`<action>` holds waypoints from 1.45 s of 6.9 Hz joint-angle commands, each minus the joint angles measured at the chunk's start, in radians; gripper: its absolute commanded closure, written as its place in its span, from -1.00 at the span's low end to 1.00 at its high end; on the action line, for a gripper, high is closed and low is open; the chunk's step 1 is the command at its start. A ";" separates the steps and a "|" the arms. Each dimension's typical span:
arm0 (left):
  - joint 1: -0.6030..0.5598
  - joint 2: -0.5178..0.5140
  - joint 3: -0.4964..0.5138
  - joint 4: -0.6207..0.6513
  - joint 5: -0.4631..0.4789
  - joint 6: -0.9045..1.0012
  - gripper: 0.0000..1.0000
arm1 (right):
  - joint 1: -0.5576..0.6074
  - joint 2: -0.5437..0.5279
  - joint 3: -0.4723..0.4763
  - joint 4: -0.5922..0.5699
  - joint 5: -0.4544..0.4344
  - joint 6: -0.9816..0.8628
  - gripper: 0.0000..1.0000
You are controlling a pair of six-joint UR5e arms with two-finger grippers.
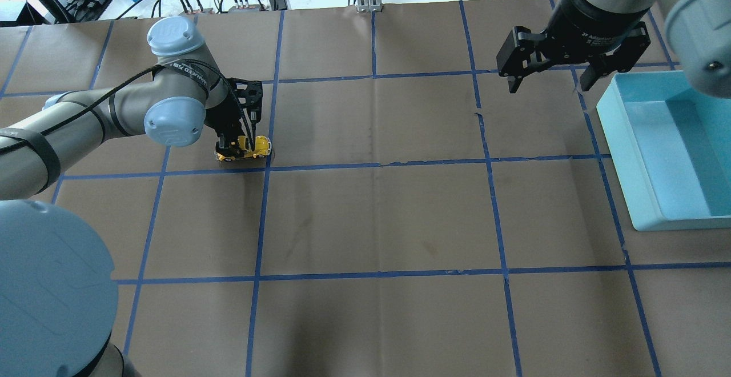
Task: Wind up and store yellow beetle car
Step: 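Pull the held car backward along the table to wind it up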
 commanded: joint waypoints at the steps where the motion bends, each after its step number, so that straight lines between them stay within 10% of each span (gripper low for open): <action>1: 0.000 -0.003 -0.002 0.002 -0.004 0.006 1.00 | 0.000 -0.001 0.000 -0.001 0.000 -0.001 -0.99; 10: 0.014 -0.009 -0.019 0.036 -0.004 0.051 1.00 | 0.000 0.002 0.003 -0.002 -0.004 -0.004 -0.99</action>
